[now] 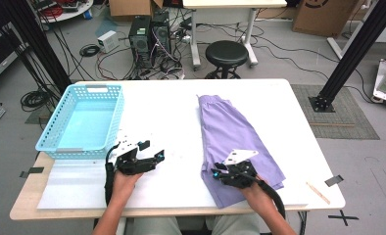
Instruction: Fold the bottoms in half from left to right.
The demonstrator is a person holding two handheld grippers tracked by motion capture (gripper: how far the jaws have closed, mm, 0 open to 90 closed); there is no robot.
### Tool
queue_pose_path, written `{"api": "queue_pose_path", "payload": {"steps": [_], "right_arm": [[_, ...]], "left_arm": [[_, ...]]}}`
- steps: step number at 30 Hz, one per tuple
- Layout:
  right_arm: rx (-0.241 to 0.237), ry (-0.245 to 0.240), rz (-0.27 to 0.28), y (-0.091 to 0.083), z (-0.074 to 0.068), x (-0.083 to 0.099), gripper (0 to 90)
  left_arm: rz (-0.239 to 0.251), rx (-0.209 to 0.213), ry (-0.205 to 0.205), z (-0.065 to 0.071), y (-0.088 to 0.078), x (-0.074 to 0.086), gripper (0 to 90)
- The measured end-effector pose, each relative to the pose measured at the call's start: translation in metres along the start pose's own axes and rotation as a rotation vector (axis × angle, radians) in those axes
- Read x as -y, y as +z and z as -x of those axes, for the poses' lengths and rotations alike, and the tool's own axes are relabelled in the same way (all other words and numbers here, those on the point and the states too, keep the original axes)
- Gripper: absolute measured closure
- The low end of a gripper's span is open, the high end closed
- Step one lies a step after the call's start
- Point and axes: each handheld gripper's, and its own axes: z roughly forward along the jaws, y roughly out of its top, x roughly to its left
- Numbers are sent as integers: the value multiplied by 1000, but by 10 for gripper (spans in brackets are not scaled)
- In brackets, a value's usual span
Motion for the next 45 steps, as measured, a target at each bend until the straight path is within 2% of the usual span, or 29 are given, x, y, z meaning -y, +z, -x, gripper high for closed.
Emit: {"api": "queue_pose_path", "payload": {"steps": [4, 9, 12, 13, 16, 18, 21, 24, 25, 28, 29, 30, 32, 36, 38, 41, 42, 43, 45], "right_arm": [[-27, 0, -78, 25, -3, -13, 715], [-22, 2, -84, 39, -9, -26, 702], [-43, 4, -77, 43, -14, -29, 665], [-37, 3, -73, 42, -15, -30, 665], [-31, 30, -13, 28, -11, -27, 666], [-2, 23, 16, 15, -11, -22, 671], [13, 36, 20, 2, -10, -8, 683], [-18, 49, 25, -6, -10, 4, 683], [-46, 48, 33, -7, -10, 6, 683], [-104, 62, 76, -9, -13, 9, 683], [-103, 65, 89, -11, -14, 9, 684], [-92, 60, 91, -12, -15, 9, 691], [-54, 22, 44, -9, -18, 9, 718], [-71, -7, -30, 4, -27, 13, 743], [-63, -29, -23, 5, -32, 15, 743], [-87, -46, -22, 3, -35, 16, 735], [-93, -34, -21, 2, -35, 16, 727], [-105, -20, 3, -3, -32, 18, 689], [-62, 16, 55, -16, -24, 22, 671]], "left_arm": [[1, 0, -4, 0, -1, 0, 260], [5, -4, -6, -2, -2, 0, 260], [5, -9, -9, -5, -5, 1, 260], [8, -12, -11, -5, -6, 1, 261], [7, -15, -11, -7, -8, 1, 260], [7, -18, -12, -7, -8, 1, 261], [6, -17, -11, -6, -8, 1, 260], [5, -17, -10, -5, -7, 1, 260], [1, -16, -8, -4, -7, 1, 261], [0, -15, -4, -3, -6, 1, 260], [0, -14, -7, -3, -6, 1, 260], [1, -13, -6, -2, -5, 1, 260], [2, -16, -6, -2, -5, 1, 260], [3, -13, -6, -2, -4, 0, 260], [2, -12, -5, -3, -4, 1, 260], [-2, -13, -6, -3, -4, 0, 261], [-1, -14, -7, -2, -4, 0, 260], [-1, -15, -7, -2, -3, 1, 260], [-1, -15, -9, -2, -3, 1, 260]]}}
